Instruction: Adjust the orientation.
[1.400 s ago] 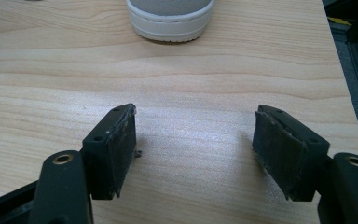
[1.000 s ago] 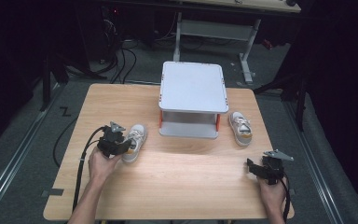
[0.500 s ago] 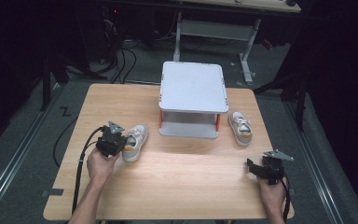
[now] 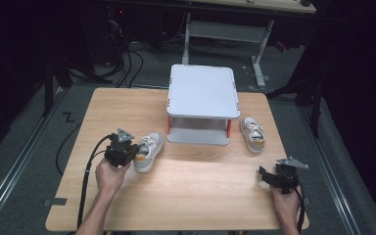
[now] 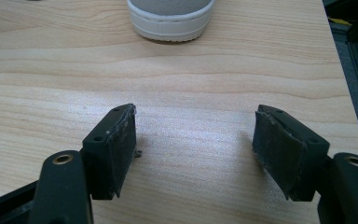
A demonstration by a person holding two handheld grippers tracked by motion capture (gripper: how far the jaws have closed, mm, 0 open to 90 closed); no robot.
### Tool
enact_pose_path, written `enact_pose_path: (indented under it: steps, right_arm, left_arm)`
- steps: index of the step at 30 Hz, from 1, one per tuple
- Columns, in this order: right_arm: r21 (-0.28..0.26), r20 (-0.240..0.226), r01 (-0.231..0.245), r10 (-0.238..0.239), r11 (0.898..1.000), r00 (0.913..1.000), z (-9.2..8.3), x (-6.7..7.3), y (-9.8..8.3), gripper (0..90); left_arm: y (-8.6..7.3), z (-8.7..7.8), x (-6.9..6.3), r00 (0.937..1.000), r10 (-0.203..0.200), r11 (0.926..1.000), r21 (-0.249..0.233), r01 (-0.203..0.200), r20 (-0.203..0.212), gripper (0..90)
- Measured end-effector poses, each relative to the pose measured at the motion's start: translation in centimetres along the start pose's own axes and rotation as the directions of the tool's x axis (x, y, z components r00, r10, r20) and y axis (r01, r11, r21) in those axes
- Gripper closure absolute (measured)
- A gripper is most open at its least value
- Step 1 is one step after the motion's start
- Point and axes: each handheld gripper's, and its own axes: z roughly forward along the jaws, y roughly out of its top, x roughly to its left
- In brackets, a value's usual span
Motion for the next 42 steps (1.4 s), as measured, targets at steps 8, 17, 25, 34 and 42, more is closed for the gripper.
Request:
enact_pose_path:
  steps: [8,17,25,34,42]
  right_arm:
    - [-0.001,0.000,0.000,0.000,1.000,1.0000,0.0,0.0,0.0,30.1]
    - [-0.001,-0.001,0.001,-0.001,1.000,1.0000,0.0,0.0,0.0,30.1]
    - [-0.001,-0.001,0.001,-0.001,1.000,1.0000,0.0,0.0,0.0,30.1]
    - [-0.001,0.000,0.002,-0.002,1.000,1.0000,0.0,0.0,0.0,30.1]
    - [-0.001,0.000,0.000,0.000,1.000,1.0000,0.0,0.0,0.0,30.1]
  left_arm:
    - [1.3,-0.2,-3.6,0.9968,0.076,0.9971,0.010,-0.076,0.024,85.4]
    - [2.1,0.9,-6.7,0.9951,0.095,0.9945,0.041,-0.096,0.027,85.3]
    - [2.5,2.0,-9.4,0.9935,0.112,0.9928,0.046,-0.111,-0.020,85.1]
    - [3.0,3.4,-12.3,0.9930,0.110,0.9928,0.053,-0.108,-0.042,84.6]
    - [2.9,4.0,-13.3,0.9941,0.102,0.9934,0.057,-0.100,-0.036,82.9]
